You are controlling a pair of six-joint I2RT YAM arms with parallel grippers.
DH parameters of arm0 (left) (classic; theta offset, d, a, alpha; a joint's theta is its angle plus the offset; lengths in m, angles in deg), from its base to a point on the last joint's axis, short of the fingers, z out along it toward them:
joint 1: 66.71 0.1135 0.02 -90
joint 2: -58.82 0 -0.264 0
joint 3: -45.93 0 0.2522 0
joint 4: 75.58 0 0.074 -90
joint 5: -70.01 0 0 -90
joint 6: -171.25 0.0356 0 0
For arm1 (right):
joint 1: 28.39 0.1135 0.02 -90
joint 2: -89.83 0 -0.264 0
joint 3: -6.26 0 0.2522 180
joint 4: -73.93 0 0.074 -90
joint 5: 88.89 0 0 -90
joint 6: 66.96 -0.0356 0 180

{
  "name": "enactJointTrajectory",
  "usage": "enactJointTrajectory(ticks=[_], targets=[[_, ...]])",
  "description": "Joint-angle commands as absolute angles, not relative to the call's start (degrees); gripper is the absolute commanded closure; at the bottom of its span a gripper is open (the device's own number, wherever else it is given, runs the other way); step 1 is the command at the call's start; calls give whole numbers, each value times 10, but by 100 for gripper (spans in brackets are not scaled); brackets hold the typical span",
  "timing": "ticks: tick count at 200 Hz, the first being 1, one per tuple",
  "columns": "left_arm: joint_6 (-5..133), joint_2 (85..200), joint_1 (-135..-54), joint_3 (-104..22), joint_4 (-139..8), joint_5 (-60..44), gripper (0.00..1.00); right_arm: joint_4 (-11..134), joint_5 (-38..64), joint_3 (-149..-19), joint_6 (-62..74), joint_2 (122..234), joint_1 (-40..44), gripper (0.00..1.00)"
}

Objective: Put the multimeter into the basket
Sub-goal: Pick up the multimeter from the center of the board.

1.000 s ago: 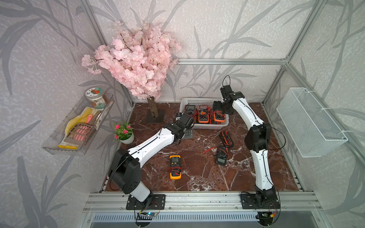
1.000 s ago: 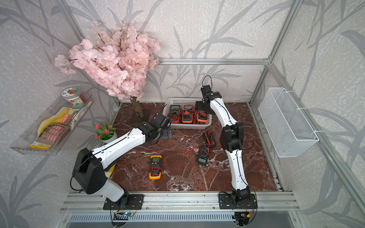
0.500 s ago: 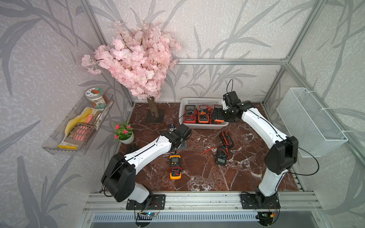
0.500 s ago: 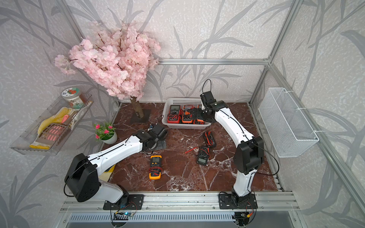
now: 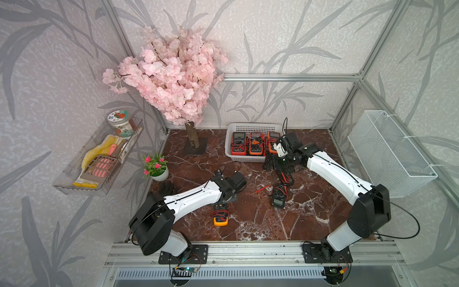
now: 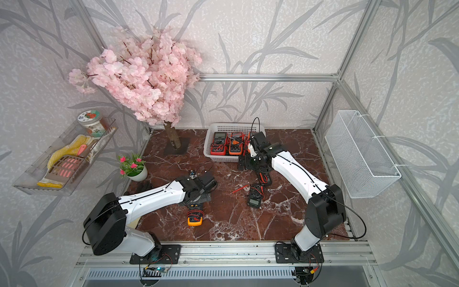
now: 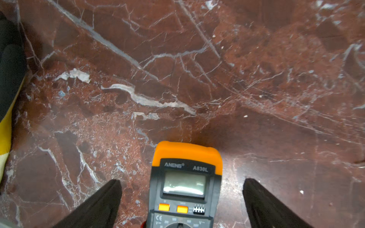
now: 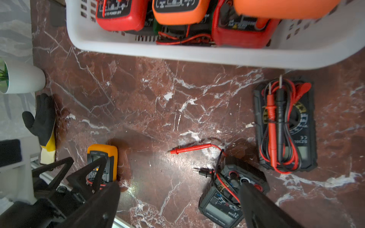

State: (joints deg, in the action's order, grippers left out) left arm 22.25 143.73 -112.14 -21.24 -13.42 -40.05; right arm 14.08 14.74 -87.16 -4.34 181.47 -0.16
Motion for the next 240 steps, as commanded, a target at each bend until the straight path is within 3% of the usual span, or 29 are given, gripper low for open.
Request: enactJointTrajectory(ticks=[1, 85, 161, 201, 240], targets=[[207, 1441, -1124, -200, -132, -409, 0, 142, 163, -857, -34, 1792, 3, 1], [217, 1464, -1127, -149, -185, -382, 0, 115, 150, -843, -27, 1782, 3, 1], [221, 1474, -1130, -126, -217, -373, 0, 87, 23, -848, -47, 1763, 3, 1], [226, 1471, -1130, -114, -233, -369, 10, 104, -5, -834, -60, 1725, -5, 1], [230, 1471, -1130, -109, -248, -362, 28, 134, 20, -806, -81, 1697, -24, 1]])
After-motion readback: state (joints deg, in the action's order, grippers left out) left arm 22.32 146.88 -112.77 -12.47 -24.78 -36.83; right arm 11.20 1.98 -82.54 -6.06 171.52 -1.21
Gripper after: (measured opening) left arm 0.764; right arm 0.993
